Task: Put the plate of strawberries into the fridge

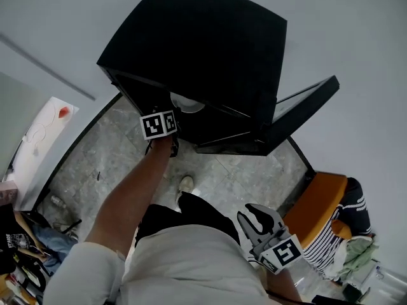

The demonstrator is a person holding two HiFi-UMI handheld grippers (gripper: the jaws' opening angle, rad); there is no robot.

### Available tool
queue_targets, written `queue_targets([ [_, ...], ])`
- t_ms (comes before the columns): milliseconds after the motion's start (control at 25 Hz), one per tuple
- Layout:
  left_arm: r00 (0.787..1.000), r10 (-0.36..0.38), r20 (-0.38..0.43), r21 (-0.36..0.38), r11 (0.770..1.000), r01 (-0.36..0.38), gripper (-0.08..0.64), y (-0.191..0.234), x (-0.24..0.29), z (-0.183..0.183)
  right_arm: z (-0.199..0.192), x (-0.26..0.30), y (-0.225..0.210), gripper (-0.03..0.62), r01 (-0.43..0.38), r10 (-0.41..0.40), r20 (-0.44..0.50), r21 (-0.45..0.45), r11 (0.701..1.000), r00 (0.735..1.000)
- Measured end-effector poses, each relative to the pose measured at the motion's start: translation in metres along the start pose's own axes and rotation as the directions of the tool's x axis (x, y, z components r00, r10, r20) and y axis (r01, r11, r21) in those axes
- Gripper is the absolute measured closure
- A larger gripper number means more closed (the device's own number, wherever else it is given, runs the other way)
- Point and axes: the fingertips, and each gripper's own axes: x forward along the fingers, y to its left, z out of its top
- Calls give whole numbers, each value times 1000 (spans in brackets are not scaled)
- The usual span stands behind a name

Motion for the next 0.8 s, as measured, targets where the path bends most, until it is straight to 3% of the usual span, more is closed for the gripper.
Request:
queue_targets([
  [160, 988, -152, -17, 21, 988, 152, 400, -16, -51, -13, 12, 13, 24, 479, -22, 23, 43, -20, 1000, 999],
  [280, 959, -280, -41, 26, 959, 281, 405, -24, -100, -28, 19, 24, 48, 479, -43, 46, 60, -45, 998, 997],
  [440, 919, -382, -95, 78, 918, 389, 489, -22, -177, -52, 23, 36, 84, 512, -69, 74, 81, -67, 995, 994],
  [560, 871, -469, -150, 114, 866, 486, 545, -26, -243, -71, 25, 45, 111, 537, -71, 75, 99, -47, 996, 992],
  [680, 824, -524, -214, 185, 807, 561, 548, -25, -308, -94, 28, 54, 139, 557, -57, 61, 114, -44, 997, 992],
  [800, 791, -557, -251, 241, 756, 609, 548, -18, -367, -114, 31, 60, 174, 565, -48, 56, 125, -71, 996, 991],
])
